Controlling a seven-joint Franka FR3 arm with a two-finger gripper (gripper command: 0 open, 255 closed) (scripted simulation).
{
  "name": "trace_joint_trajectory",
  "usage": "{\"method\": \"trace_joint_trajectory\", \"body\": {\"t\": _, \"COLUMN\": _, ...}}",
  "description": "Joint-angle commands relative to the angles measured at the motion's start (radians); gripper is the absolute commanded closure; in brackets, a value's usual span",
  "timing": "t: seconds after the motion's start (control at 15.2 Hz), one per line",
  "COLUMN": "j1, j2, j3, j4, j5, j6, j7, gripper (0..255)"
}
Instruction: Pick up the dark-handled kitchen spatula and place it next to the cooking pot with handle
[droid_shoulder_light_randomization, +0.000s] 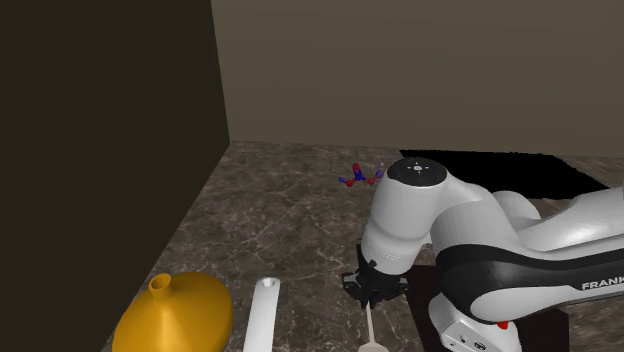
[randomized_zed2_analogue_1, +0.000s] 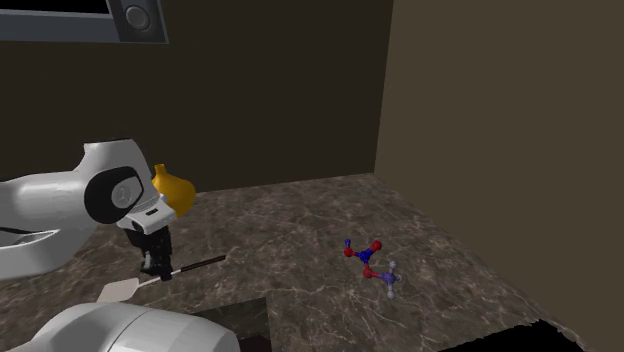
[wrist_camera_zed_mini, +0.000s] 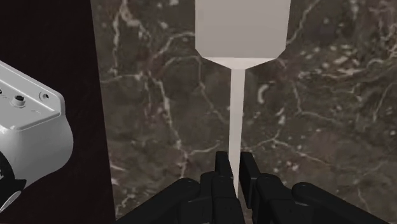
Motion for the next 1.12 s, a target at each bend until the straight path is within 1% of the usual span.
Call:
{"method": "trace_joint_trajectory", "body": {"t": 0.0, "j1": 0.0, "j2": 0.01, "j3": 0.011, "j4": -0.007, "j5": 0.008, "j6": 0.018, "j7": 0.001, "gripper": 255}}
{"method": "trace_joint_trajectory", "body": {"t": 0.4, "j1": 0.0, "j2": 0.011, "j3": 0.011, "j4": -0.007, "j5": 0.008, "j6": 0.018, "j7": 0.001, "gripper": 255}}
{"method": "trace_joint_trajectory", "body": {"t": 0.46, "j1": 0.0, "j2": 0.011, "j3": 0.011, "j4": -0.007, "j5": 0.008, "j6": 0.018, "j7": 0.001, "gripper": 0}}
{"method": "trace_joint_trajectory", "body": {"t": 0.79, "j1": 0.0, "j2": 0.011, "j3": 0.011, "j4": -0.007, "j5": 0.008, "j6": 0.018, "j7": 0.001, "gripper": 0}}
{"method": "trace_joint_trajectory", "body": {"t": 1.06, "j1": -0.003, "j2": -0.064, "j3": -0.071, "j4": 0.078, "j5": -0.059, "j6": -0.139, "j7": 0.01, "gripper": 0}}
